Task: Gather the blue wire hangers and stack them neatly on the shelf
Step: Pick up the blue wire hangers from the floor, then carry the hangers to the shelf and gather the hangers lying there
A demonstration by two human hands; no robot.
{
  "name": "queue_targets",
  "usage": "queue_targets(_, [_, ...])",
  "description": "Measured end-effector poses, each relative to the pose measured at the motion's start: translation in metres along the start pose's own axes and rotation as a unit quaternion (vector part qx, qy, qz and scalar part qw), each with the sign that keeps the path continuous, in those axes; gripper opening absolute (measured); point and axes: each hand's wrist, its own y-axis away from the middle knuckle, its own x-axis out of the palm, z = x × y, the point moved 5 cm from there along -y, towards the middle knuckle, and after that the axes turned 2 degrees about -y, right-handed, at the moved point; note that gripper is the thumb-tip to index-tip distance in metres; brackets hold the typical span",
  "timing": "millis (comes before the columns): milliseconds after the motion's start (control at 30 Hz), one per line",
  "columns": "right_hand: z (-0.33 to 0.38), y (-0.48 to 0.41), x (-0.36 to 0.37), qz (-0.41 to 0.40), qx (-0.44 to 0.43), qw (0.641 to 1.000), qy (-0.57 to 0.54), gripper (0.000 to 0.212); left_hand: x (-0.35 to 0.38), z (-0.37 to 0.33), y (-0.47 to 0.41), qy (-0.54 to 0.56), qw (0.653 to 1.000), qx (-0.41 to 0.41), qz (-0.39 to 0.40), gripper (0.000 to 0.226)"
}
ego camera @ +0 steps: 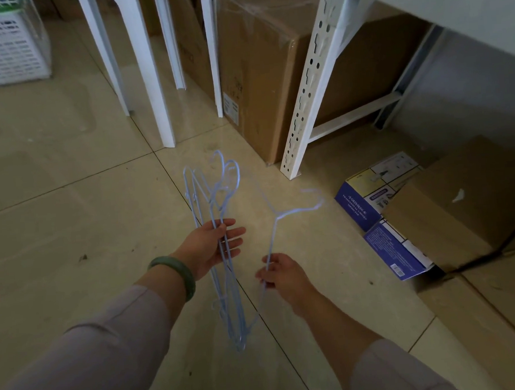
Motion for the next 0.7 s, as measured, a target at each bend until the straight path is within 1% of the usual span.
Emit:
queue_targets(100, [0.013,0.002,0.02,0.045,-0.084,0.994,0.061,0.029,0.005,0.0,0.004,-0.024,0.999,0.019,-0.015,0.028])
queue_targets(167, [0.02,0.004,0.028,0.06,-0.12,0.984,0.114,0.031,0.011,-0.002,0.006,-0.024,0.999,0.034,-0.006,0.033])
queue_targets(267, [0.043,0.007,0.026,0.063,-0.163,0.97,0.171,0.031,0.021,-0.013,0.012,-0.01,0.997,0.067,0.022,0.036])
queue_targets(333, [0.065,0.012,0.019,0.062,-0.191,0.959,0.198,0.033,0.026,-0.027,0.016,0.001,0.995,0.097,0.026,0.036])
queue_targets(400, [0.09,0.016,0.01,0.059,-0.211,0.954,0.202,0.033,0.031,-0.045,0.02,0.017,0.992,0.124,0.019,0.031])
queue_targets(500, [0.128,0.022,-0.001,0.059,-0.215,0.959,0.176,0.023,0.041,-0.077,0.027,0.013,0.988,0.153,0.014,0.025])
queue_targets(633, [0.19,0.045,-0.008,0.062,-0.233,0.964,0.114,0.022,0.049,-0.122,0.049,-0.018,0.983,0.183,0.016,0.029])
queue_targets(700, [0.232,0.063,-0.011,0.067,-0.253,0.96,0.097,0.022,0.051,-0.149,0.069,-0.038,0.983,0.181,0.021,0.028])
